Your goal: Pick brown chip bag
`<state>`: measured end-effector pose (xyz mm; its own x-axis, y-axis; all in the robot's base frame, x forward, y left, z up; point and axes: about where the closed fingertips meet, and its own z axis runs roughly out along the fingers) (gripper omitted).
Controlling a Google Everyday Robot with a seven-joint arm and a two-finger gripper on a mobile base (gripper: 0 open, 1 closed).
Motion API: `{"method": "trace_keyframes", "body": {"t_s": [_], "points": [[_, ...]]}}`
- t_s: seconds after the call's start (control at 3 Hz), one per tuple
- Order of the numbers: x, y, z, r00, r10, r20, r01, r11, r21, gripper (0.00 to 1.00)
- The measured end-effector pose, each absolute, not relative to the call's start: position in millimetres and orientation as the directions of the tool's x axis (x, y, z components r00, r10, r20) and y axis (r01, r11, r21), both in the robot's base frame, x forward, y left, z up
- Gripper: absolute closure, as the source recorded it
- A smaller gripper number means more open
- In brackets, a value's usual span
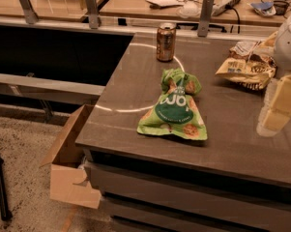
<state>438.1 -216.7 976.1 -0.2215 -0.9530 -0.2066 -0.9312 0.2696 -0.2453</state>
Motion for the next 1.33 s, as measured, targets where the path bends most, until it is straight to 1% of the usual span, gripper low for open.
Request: {"method": "trace_keyframes", "body": {"t_s": [0.67, 1.0, 1.33], "points": [[441, -219, 978, -0.217, -0.95, -0.225, -0.923, 0.274, -0.269, 0.0], [456, -246, 974, -0.246, -0.932, -0.265, -0.895, 0.323, -0.308, 0.0], [498, -287, 971, -0.273, -0.904, -0.328, -0.832, 0.393, -0.392, 0.0]]}}
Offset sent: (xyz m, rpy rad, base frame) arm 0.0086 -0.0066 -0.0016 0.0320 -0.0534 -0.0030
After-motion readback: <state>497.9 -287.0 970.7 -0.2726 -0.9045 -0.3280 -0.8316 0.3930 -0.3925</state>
